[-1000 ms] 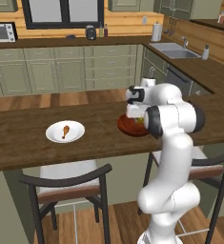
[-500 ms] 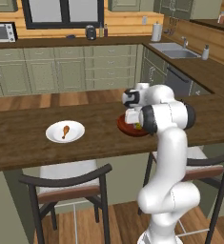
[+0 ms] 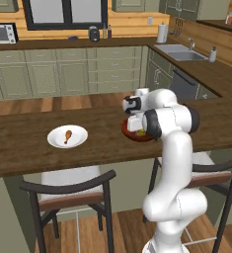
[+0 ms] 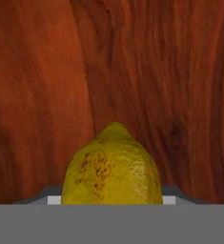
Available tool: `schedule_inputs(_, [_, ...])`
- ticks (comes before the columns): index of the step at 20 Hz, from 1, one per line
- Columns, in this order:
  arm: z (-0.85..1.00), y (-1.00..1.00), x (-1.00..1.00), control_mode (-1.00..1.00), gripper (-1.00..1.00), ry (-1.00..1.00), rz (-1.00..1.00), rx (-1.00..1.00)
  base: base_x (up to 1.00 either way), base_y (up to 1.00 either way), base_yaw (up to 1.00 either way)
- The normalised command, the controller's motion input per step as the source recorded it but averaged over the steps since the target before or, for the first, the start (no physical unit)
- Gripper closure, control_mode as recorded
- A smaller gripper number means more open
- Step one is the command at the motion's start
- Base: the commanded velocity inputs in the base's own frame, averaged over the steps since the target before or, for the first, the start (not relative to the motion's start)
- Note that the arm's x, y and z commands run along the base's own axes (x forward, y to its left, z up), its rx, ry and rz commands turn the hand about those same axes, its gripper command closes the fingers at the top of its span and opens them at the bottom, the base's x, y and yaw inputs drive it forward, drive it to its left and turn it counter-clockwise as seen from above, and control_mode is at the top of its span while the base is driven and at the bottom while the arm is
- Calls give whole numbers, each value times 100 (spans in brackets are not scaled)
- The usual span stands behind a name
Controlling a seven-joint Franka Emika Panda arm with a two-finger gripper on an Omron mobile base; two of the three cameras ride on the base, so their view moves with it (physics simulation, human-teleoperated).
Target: Pick the chicken drumstick and lemon from their plates and place them in the bowl. Then put the bowl in the fridge.
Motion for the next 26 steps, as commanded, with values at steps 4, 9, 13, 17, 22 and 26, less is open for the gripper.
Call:
schedule_inputs(4, [-13, 1, 0, -100, -100, 0, 15, 0, 0, 0, 0])
schedule_inputs(9, [2, -2, 0, -100, -100, 0, 9, 3, 0, 0, 0])
schedule_inputs(13, [28, 0, 0, -100, -100, -1, 4, 5, 0, 0, 0])
schedule_inputs(17, [85, 31, -36, -100, -100, -14, 0, 6, 0, 0, 0])
schedule_inputs(22, [46, 40, -98, -100, -100, -37, 0, 6, 0, 0, 0])
schedule_inputs(26, [42, 49, -100, -100, -100, -38, 0, 6, 0, 0, 0])
